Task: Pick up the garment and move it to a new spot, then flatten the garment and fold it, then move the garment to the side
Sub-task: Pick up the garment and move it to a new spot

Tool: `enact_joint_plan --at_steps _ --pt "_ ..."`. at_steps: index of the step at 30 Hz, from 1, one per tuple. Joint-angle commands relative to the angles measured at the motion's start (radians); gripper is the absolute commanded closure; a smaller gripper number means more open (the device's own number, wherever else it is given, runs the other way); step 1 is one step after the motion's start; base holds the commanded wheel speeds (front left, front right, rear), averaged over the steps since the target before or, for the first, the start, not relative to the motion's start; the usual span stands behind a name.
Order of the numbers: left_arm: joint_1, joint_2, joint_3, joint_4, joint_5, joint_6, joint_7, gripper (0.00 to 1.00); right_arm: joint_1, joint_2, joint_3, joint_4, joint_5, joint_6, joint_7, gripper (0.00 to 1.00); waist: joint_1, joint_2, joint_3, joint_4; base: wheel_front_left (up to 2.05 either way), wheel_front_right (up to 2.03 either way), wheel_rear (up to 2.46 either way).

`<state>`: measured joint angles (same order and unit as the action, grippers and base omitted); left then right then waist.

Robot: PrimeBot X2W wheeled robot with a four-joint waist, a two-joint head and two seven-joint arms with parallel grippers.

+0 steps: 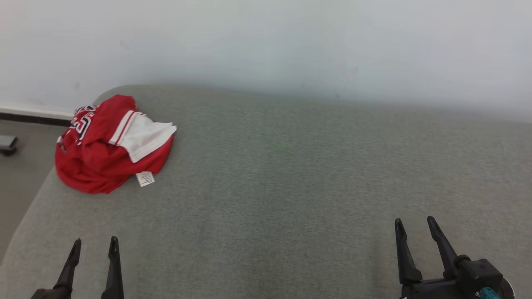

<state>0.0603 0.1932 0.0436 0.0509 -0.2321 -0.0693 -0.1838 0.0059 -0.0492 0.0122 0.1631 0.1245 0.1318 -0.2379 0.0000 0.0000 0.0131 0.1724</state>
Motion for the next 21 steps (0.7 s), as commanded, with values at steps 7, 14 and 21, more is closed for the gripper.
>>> enact_joint_plan --at_steps 7,14,21 --pt "-0.001 -0.008 -0.003 0.01 -0.006 0.018 -0.024 0.0 0.004 -0.002 0.006 0.002 -0.004 -0.002 0.005 0.0 0.0 0.0 0.008 0.148 0.0 0.0 0.0" --pt "0.003 -0.004 0.002 0.021 -0.009 0.028 -0.034 0.0 0.0 -0.002 0.009 0.004 -0.006 -0.002 0.004 0.0 0.0 0.0 0.011 0.206 0.0 0.0 0.0" --pt "0.0 -0.002 0.008 0.021 -0.01 0.044 -0.044 0.0 0.005 -0.002 0.013 0.016 0.003 -0.002 -0.001 0.0 0.0 0.0 0.001 0.266 0.0 0.0 0.0"
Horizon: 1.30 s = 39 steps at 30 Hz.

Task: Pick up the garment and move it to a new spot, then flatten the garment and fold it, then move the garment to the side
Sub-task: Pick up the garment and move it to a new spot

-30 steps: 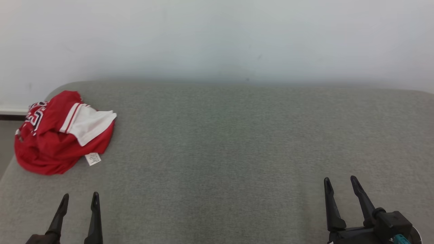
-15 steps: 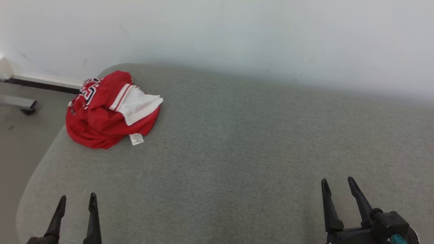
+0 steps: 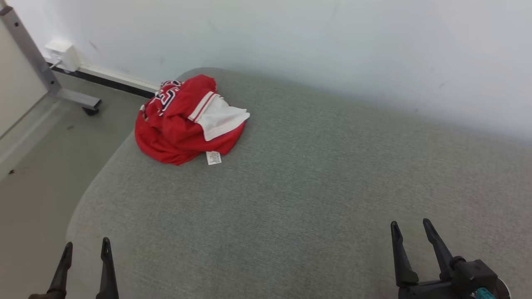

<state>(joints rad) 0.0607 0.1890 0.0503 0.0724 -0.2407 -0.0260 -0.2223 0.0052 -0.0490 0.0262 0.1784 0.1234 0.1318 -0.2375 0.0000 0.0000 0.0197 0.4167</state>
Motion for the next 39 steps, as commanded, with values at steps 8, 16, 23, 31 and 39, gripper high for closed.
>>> enact_joint_plan --at_steps 8,16,23,31,39 --pt "0.019 0.016 0.011 -0.004 -0.003 0.015 -0.003 0.0 0.01 -0.002 0.011 0.012 0.016 -0.002 -0.008 0.0 0.0 0.0 -0.023 0.071 0.0 0.0 0.0" --pt "0.021 0.021 0.017 -0.008 -0.01 0.03 -0.001 0.0 -0.004 -0.002 0.021 0.021 0.018 -0.002 -0.011 0.0 0.0 0.0 -0.013 0.075 0.0 0.0 0.0" --pt "-0.035 0.029 0.034 0.008 -0.036 0.028 -0.007 0.0 -0.031 -0.003 0.022 0.018 0.001 -0.002 -0.008 0.0 0.0 0.0 0.031 0.019 0.0 0.0 0.0" --pt "-0.219 0.084 0.055 0.047 -0.072 -0.009 -0.01 0.0 -0.094 -0.002 0.016 -0.001 -0.037 -0.002 -0.001 0.0 0.0 0.0 0.146 -0.104 0.0 0.0 0.0" --pt "-0.438 0.162 0.077 0.113 -0.121 -0.048 0.017 0.0 -0.146 -0.002 -0.03 -0.043 -0.068 -0.002 0.004 0.0 0.0 0.0 0.286 -0.207 0.0 0.0 0.0"
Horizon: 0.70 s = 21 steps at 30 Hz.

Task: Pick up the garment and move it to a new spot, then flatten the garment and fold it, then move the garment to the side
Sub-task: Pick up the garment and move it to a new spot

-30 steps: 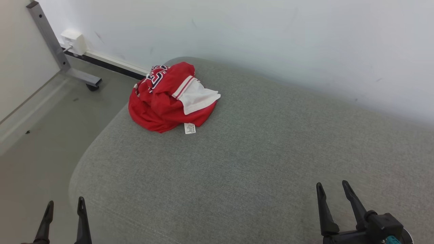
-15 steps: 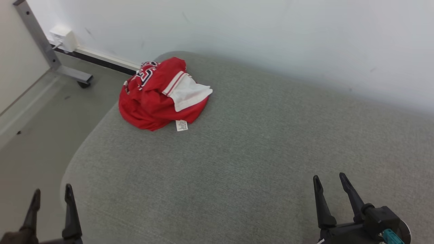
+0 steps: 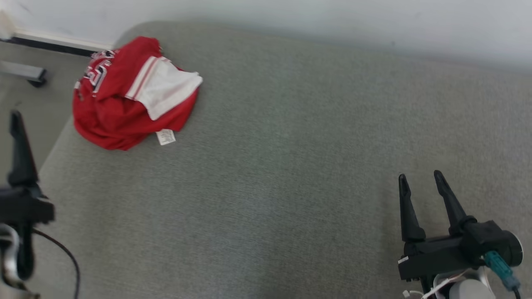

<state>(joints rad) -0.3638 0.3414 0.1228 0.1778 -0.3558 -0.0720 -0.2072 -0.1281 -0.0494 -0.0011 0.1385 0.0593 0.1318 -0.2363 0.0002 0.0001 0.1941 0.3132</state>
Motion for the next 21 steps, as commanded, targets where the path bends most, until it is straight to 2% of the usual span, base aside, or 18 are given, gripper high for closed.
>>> enact_joint_plan --at_steps 1,10,21 --pt "-0.044 0.025 0.007 0.024 -0.008 -0.007 0.003 0.0 -0.02 -0.002 -0.01 -0.008 -0.006 -0.002 0.001 0.0 -0.0002 -0.0001 0.128 -0.117 0.0 0.0 0.0" --pt "-0.253 0.115 0.009 0.147 -0.047 -0.031 0.045 0.0 -0.056 -0.002 -0.054 -0.045 -0.022 -0.002 -0.011 0.0 -0.0002 -0.0001 0.233 -0.21 0.0 0.0 0.0" --pt "-0.386 0.232 -0.051 0.358 -0.031 -0.05 0.153 0.0 -0.064 -0.001 -0.064 -0.082 -0.029 -0.002 -0.015 0.0 -0.0002 -0.0001 0.29 -0.278 0.0 0.0 0.0"
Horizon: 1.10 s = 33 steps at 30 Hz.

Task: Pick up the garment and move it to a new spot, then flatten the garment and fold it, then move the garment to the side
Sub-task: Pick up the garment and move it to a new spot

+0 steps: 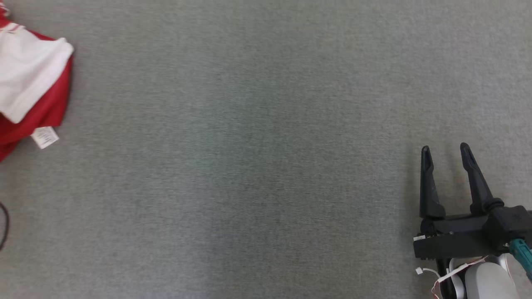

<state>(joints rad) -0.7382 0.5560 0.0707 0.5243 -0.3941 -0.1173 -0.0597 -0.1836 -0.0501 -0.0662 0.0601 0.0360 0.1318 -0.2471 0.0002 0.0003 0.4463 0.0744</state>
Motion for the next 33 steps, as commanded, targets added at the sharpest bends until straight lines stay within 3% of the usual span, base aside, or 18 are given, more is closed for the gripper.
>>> enact_joint_plan --at_steps 1,6,12,13,14,18,27,33 --pt "-0.022 0.023 -0.004 0.031 -0.001 -0.004 0.015 0.0 -0.012 0.0 0.0 -0.008 -0.006 -0.002 -0.004 0.0 -0.0002 -0.0003 0.041 -0.044 0.0 0.0 0.0" --pt "-0.048 0.075 -0.046 0.143 -0.015 -0.012 0.107 0.0 -0.017 -0.001 -0.002 -0.019 -0.008 -0.002 0.002 0.0 -0.0002 -0.0003 0.046 -0.061 0.0 0.0 0.0" --pt "-0.055 0.084 -0.129 0.215 -0.11 -0.013 0.255 0.0 -0.018 -0.001 0.005 -0.019 0.001 -0.002 0.004 0.0 -0.0002 -0.0003 0.038 -0.074 0.0 0.0 0.0" --pt "-0.059 0.1 -0.157 0.217 -0.133 -0.012 0.275 0.92 -0.018 -0.001 0.006 -0.014 0.004 -0.002 0.003 0.0 -0.0002 -0.0003 0.033 -0.075 0.0 0.0 0.0" --pt "-0.059 0.101 -0.169 0.218 -0.146 -0.012 0.275 1.0 -0.017 -0.001 0.007 -0.012 0.006 -0.002 0.002 0.0 -0.0002 -0.0003 0.029 -0.075 0.0 0.0 0.0" --pt "-0.076 0.126 -0.184 0.215 -0.149 -0.012 0.22 1.0 -0.014 -0.001 0.008 -0.004 0.008 -0.002 0.001 0.0 -0.0002 -0.0003 0.014 -0.073 0.0 0.0 0.0" --pt "-0.185 0.153 -0.181 0.186 -0.071 0.02 -0.068 1.0 -0.002 -0.001 0.023 0.049 0.045 -0.002 -0.012 0.0 -0.0002 -0.0003 -0.066 -0.076 0.0 0.0 0.0" --pt "-0.281 0.145 -0.226 0.071 -0.041 0.007 -0.112 1.0 0.011 -0.001 0.037 0.098 0.085 -0.002 -0.017 0.0 -0.0002 -0.0003 -0.123 -0.103 0.0 0.0 0.0"
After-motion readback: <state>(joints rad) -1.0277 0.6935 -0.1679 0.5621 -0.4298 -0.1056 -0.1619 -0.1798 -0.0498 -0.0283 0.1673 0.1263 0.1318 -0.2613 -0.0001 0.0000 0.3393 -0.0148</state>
